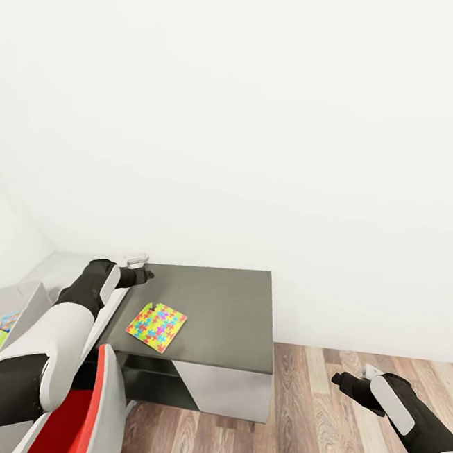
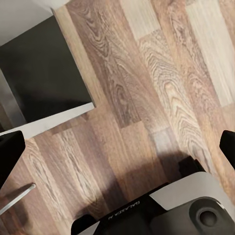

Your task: Put all the toys in the child's room - the three board games (two on the bed and one on the table), the two jigsaw puzzles on the table, and the tennis ball on the table - inside the toy box on the table in the child's room.

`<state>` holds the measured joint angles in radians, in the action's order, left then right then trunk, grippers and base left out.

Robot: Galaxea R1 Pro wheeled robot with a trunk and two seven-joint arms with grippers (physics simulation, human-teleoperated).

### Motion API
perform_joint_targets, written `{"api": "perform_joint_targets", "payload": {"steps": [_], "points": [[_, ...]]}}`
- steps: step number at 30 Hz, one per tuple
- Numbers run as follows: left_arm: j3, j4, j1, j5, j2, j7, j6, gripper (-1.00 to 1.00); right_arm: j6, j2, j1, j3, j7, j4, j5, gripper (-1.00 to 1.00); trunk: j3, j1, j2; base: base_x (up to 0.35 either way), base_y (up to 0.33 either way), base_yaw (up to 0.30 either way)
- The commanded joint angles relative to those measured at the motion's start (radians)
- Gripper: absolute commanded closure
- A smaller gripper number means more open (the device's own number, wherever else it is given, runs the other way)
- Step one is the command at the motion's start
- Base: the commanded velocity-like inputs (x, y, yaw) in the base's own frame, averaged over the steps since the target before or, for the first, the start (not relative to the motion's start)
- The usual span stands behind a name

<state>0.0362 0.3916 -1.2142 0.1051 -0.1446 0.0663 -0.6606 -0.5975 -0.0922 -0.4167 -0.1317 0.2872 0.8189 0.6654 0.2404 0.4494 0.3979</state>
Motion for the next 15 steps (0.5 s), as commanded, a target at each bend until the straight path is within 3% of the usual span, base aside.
{"api": "perform_joint_targets", "payload": {"steps": [1, 6, 15], "points": [[0.004, 0.001, -0.001, 0.010, -0.001, -0.002, -0.005, -1.00, -0.003, 0.000, -0.001, 0.000, 0.009, 0.002, 0.011, -1.00, 0.002, 0.001, 0.002, 0.007, -0.015, 0.000], [0.005, 0.001, -0.001, 0.009, 0.000, -0.002, -0.005, -1.00, -0.004, 0.000, -0.001, 0.000, 0.009, 0.001, 0.010, -1.00, 0.002, 0.001, 0.002, 0.051, -0.041, 0.033], [0.006, 0.001, 0.000, 0.008, -0.001, -0.003, -0.004, -1.00, -0.004, -0.001, -0.001, 0.000, 0.009, 0.000, 0.010, -1.00, 0.003, 0.001, 0.002, 0.053, -0.048, 0.179]]}}
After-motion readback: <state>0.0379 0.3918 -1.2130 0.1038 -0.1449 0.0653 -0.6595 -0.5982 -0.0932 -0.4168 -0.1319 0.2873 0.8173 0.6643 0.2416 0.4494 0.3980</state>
